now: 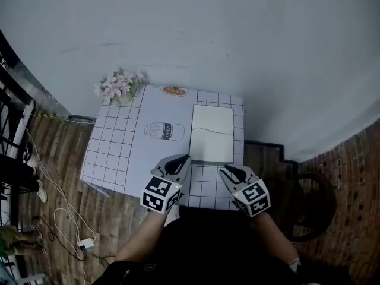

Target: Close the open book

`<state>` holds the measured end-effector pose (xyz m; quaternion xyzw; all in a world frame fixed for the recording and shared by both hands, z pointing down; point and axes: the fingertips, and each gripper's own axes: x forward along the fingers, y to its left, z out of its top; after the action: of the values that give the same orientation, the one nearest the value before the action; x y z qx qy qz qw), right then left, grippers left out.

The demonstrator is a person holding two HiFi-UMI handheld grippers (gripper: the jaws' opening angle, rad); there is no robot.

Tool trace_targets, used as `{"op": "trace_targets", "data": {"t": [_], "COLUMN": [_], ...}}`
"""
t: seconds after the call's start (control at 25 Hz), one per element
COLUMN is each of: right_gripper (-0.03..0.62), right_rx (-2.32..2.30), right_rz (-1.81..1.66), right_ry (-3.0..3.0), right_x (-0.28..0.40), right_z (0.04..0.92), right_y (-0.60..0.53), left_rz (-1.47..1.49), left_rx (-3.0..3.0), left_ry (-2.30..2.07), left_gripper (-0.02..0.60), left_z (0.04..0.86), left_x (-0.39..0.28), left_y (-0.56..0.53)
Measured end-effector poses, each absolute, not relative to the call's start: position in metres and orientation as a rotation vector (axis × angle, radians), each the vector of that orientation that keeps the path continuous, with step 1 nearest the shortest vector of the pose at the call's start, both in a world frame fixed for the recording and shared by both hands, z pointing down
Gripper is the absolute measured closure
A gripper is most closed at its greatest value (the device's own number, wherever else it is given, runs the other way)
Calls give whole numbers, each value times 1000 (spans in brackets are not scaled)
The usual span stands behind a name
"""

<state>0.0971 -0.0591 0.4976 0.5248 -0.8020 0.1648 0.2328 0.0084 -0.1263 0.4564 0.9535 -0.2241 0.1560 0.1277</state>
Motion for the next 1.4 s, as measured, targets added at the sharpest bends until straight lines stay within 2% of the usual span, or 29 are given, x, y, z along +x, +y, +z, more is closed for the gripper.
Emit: {"op": "trace_targets", "data": {"t": [0.36, 0.88, 1.4], "right_gripper": [455, 397, 355], "right_rx": [1140, 775, 577], "right_rz": [422, 369, 324], "right_ry": [-2186, -2081, -1962], "right_x": [86, 105, 113], "right_z": [539, 620, 676], "right_y": [-80, -94, -120], "left_rz": [449, 483, 470], "left_rx": [2728, 2551, 2434], "left_ry": [-764, -926, -1071], "left_gripper": [572, 572, 572], "left_z": [461, 499, 516], "left_x": [9, 12, -14], "left_y": [-140, -135, -145]}}
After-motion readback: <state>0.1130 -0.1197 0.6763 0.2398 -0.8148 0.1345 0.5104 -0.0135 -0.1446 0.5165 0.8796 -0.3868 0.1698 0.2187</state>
